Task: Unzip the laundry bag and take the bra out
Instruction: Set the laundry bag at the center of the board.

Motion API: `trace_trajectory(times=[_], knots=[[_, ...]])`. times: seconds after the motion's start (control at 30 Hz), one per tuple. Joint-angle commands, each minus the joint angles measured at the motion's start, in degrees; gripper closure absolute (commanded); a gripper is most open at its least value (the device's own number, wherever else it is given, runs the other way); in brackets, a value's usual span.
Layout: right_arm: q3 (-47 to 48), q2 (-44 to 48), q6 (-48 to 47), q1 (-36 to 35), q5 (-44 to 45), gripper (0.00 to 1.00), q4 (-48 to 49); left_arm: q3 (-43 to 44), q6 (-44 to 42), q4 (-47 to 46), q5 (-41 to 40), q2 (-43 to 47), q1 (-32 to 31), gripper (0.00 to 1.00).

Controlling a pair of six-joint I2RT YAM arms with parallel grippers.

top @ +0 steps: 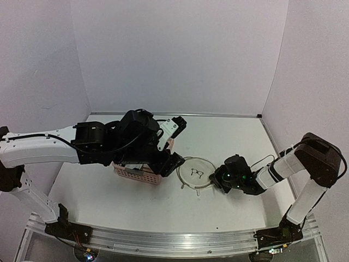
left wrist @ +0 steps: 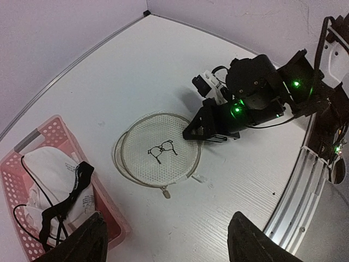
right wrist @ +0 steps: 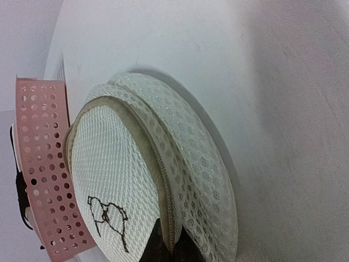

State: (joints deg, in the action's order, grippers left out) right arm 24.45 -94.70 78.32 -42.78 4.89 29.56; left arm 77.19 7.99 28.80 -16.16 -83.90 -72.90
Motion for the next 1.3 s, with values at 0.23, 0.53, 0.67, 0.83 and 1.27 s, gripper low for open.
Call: trace_trajectory(times=[0.23, 0.53, 0.67, 0.83, 1.27], knots=[[12.85, -9.83, -7.1, 7.77, -4.34, 0.9, 0.52, -1.29, 2.61, -4.35, -4.34, 2.11, 0.68, 0.24], [13.78, -7.71, -9.23, 8.9, -6.09, 0.71, 0.44, -1.03, 3.35, -4.87, -4.97, 1.71, 1.95, 0.22], [12.66, -5.11, -9.24, 9.07, -5.99, 0.69, 0.08, -0.83, 3.35, -5.18, -4.64, 1.42, 2.56, 0.21], [11.65, -1.06, -9.65, 9.11, -5.07, 0.68, -2.25, -0.47, 3.26, -5.48, -4.24, 1.26, 2.94, 0.21], [7.65, 7.43, -12.98, 9.1, 1.07, 0.63, -8.61, -0.63, 3.69, -5.68, -4.94, 2.06, 4.05, 0.2]])
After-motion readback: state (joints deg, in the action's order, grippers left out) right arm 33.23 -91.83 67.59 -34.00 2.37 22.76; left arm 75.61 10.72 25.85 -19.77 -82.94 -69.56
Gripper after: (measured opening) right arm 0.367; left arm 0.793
